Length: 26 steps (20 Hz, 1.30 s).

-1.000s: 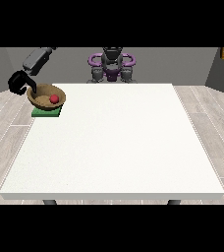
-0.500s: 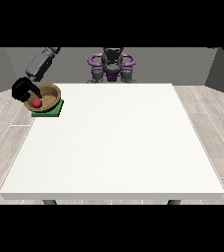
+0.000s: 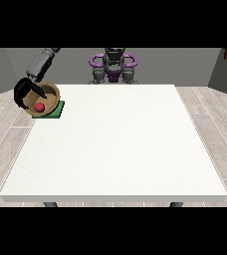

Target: Pick the cup and pour the ball into the bowl, then pick the bowl and place it on the pad

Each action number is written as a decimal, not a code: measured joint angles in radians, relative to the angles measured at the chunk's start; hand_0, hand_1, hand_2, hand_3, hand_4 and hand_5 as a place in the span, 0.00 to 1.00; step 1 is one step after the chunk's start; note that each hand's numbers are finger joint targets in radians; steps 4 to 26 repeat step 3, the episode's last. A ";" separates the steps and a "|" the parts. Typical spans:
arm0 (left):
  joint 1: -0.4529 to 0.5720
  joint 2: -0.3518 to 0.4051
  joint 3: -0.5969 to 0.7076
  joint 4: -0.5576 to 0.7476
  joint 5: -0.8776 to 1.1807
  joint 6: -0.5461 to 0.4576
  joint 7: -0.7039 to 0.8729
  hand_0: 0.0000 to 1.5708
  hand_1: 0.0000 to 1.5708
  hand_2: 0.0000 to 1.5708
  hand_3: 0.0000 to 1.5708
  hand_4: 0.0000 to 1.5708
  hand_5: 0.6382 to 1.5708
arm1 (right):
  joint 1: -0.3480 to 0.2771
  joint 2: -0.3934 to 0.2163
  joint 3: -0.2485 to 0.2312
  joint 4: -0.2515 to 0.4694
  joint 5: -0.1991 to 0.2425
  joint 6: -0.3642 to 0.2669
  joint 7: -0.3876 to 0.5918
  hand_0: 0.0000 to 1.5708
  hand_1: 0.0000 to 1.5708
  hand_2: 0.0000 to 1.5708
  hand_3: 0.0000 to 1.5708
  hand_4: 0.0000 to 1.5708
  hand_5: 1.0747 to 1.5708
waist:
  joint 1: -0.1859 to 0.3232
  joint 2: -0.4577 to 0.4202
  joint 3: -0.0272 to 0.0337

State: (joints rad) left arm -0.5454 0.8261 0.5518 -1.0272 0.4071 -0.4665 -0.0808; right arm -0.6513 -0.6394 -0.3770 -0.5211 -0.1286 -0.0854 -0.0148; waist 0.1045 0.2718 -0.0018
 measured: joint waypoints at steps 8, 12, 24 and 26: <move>0.010 -0.034 -0.028 -0.031 -0.005 0.033 0.040 0.00 0.00 0.00 0.00 0.76 1.00 | -0.009 -0.019 0.020 0.013 0.015 0.025 0.045 0.00 0.00 0.00 0.00 0.13 0.61 | -0.004 -0.054 0.0014; 0.010 -0.034 -0.028 -0.031 -0.005 0.033 0.040 0.00 0.00 0.00 0.00 0.76 1.00 | -0.009 -0.019 0.020 0.013 0.015 0.025 0.045 0.00 0.00 0.00 0.00 0.13 0.61 | -0.004 -0.054 0.0014; 0.010 -0.034 -0.028 -0.031 -0.005 0.033 0.040 0.00 0.00 0.00 0.00 0.76 1.00 | -0.009 -0.019 0.020 0.013 0.015 0.025 0.045 0.00 0.00 0.00 0.00 0.13 0.61 | -0.004 -0.054 0.0014; 0.010 -0.034 -0.028 -0.031 -0.005 0.033 0.040 0.00 0.00 0.00 0.00 0.76 1.00 | -0.009 -0.019 0.020 0.013 0.015 0.025 0.045 0.00 0.00 0.00 0.00 0.13 0.61 | -0.004 -0.054 0.0014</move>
